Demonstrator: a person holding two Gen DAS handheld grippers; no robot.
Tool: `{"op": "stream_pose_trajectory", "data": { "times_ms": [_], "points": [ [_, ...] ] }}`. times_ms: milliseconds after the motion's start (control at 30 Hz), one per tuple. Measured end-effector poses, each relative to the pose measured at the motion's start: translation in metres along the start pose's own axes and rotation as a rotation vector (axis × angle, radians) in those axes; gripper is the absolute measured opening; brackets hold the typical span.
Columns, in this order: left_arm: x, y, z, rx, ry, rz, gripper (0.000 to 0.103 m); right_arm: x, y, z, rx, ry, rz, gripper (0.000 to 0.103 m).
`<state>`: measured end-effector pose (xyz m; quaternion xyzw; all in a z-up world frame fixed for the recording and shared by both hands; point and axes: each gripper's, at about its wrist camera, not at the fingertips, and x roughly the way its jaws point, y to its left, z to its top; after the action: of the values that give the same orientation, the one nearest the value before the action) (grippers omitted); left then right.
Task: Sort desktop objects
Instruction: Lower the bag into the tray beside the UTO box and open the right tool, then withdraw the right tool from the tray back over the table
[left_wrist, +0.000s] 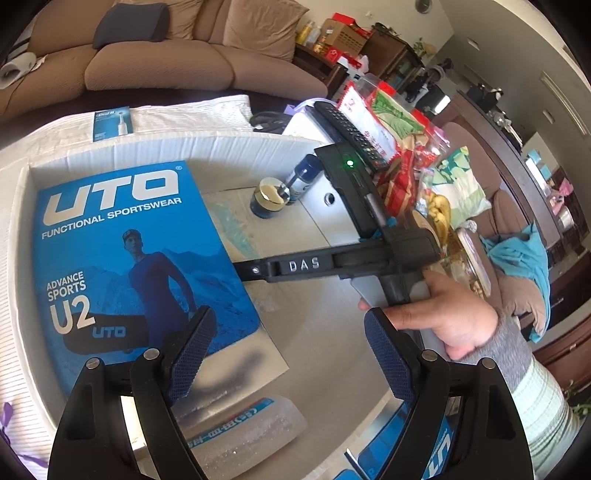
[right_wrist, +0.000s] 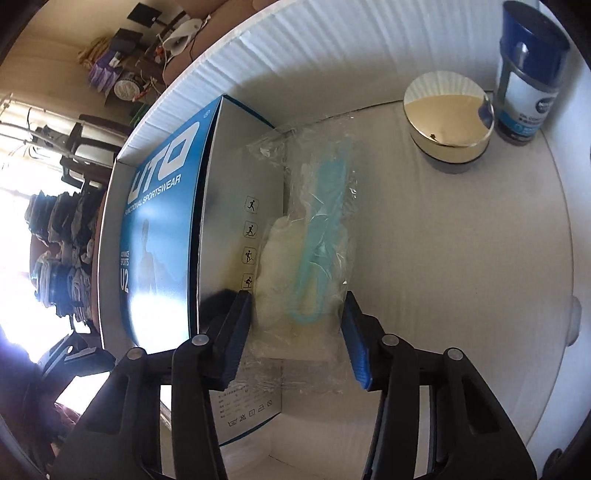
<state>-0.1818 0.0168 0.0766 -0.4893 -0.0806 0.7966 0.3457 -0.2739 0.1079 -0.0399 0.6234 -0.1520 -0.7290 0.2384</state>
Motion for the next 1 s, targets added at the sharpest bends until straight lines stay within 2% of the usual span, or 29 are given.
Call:
{"op": "stream_pose_trajectory", "data": {
  "times_ms": [133,267,333,400,467,567,667,733,767,1000],
  "points": [
    [0.005,0.008,0.020,-0.120,-0.038,-0.018,0.085,-0.009,0.014,0.003,-0.103,-0.024,-0.191,0.036],
    [0.013,0.015,0.040,-0.230,-0.072,0.026,0.086,-0.008,0.014,0.003,-0.090,-0.038,-0.231,0.039],
    [0.016,0.018,0.047,-0.262,-0.079,0.043,0.086,-0.007,0.011,0.004,-0.043,-0.053,-0.187,0.042],
    [0.019,0.020,0.050,-0.278,-0.076,0.060,0.086,-0.008,0.005,0.003,0.025,-0.081,-0.058,0.046],
    [0.020,0.021,0.051,-0.273,-0.062,0.079,0.086,-0.015,0.002,0.002,0.066,-0.118,0.003,0.049],
    [0.022,0.020,0.046,-0.251,-0.041,0.103,0.086,-0.030,0.002,0.000,0.043,-0.155,-0.052,0.052],
    [0.020,0.018,0.039,-0.231,-0.019,0.126,0.086,-0.046,-0.006,-0.007,0.062,-0.185,-0.029,0.053],
    [0.016,0.015,0.031,-0.201,-0.015,0.156,0.091,-0.057,-0.006,-0.015,0.060,-0.198,-0.023,0.053],
    [0.013,0.013,0.028,-0.185,-0.017,0.176,0.096,-0.063,-0.003,-0.020,0.050,-0.204,-0.029,0.054],
    [-0.009,-0.012,0.000,-0.085,-0.015,0.306,0.097,-0.105,0.016,-0.067,-0.059,-0.237,-0.084,0.071]
  ]
}}
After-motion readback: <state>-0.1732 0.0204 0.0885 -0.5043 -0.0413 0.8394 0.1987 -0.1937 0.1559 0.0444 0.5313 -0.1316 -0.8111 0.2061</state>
